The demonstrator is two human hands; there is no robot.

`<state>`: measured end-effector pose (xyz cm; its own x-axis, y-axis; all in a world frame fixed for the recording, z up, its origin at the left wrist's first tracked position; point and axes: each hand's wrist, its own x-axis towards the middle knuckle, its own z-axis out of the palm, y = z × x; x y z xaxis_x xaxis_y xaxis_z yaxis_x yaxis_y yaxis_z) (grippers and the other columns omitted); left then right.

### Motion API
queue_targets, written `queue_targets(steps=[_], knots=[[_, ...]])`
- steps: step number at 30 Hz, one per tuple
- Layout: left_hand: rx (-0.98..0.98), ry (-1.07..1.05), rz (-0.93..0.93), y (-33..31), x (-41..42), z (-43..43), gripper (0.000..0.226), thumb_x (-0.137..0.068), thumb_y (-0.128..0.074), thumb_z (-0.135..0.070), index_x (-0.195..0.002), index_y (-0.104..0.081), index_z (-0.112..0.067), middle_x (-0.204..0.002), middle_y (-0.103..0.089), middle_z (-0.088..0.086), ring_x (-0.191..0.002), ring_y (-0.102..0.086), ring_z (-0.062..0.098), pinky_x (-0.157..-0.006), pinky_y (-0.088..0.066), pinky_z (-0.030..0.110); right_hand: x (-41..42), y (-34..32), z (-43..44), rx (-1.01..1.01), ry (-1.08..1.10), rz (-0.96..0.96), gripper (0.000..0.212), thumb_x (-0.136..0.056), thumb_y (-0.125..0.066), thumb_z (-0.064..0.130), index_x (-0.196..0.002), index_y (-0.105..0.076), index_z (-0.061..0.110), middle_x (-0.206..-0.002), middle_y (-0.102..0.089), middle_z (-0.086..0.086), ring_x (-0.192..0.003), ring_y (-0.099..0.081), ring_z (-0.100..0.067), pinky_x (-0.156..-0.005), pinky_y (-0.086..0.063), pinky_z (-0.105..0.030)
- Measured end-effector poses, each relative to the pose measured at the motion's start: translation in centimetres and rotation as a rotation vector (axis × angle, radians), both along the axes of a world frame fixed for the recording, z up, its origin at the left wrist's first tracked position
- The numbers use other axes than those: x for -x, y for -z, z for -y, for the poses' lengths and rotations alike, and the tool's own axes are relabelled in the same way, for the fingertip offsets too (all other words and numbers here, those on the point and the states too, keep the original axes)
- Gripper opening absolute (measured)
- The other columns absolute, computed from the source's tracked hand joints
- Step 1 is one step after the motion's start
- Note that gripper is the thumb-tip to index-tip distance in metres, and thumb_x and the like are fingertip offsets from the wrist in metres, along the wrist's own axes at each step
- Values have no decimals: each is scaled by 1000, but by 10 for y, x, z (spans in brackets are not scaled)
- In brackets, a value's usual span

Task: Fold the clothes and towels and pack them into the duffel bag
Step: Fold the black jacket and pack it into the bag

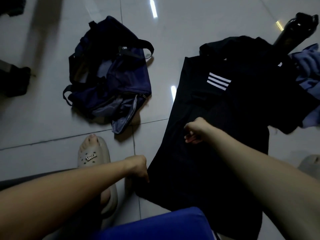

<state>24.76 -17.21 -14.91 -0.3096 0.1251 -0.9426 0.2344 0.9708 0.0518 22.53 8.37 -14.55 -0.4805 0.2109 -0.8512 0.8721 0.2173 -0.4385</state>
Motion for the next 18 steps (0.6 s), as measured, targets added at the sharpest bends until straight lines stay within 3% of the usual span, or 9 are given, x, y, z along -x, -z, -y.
queue_targets(steps=[3, 8, 14, 18], knots=[[-70, -187, 89, -4, 5, 12, 35, -77, -88, -25, -100, -77, -1, -87, -74, 10, -77, -71, 24, -66, -63, 36, -14, 7, 23, 69, -9, 28, 20, -98, -56, 15, -103, -57, -4, -85, -72, -23, -64, -73, -34, -64, -62, -43], [-179, -246, 189, -8, 8, 18, 16, -79, -86, -17, -86, -78, -5, -86, -75, 8, -80, -70, 21, -67, -60, 33, -28, 9, 57, 138, -70, 70, 30, -94, -70, 25, -98, -53, 1, -88, -67, -21, -65, -71, -34, -57, -58, -40], [-177, -213, 306, -8, 5, 16, 15, -82, -84, -18, -92, -80, -8, -90, -77, 7, -84, -73, 23, -80, -62, 39, -33, 18, 70, 208, 76, 0, 24, -92, -66, 8, -111, -55, -4, -82, -47, -11, -63, -67, -31, -67, -62, -48], [-157, -191, 294, -8, 9, 13, 26, -84, -81, -19, -105, -78, -5, -100, -78, 12, -87, -75, 27, -82, -63, 42, -37, 17, 60, 313, 182, -17, 7, -90, -58, 1, -95, -53, 1, -81, -46, -12, -65, -60, -29, -76, -61, -52]])
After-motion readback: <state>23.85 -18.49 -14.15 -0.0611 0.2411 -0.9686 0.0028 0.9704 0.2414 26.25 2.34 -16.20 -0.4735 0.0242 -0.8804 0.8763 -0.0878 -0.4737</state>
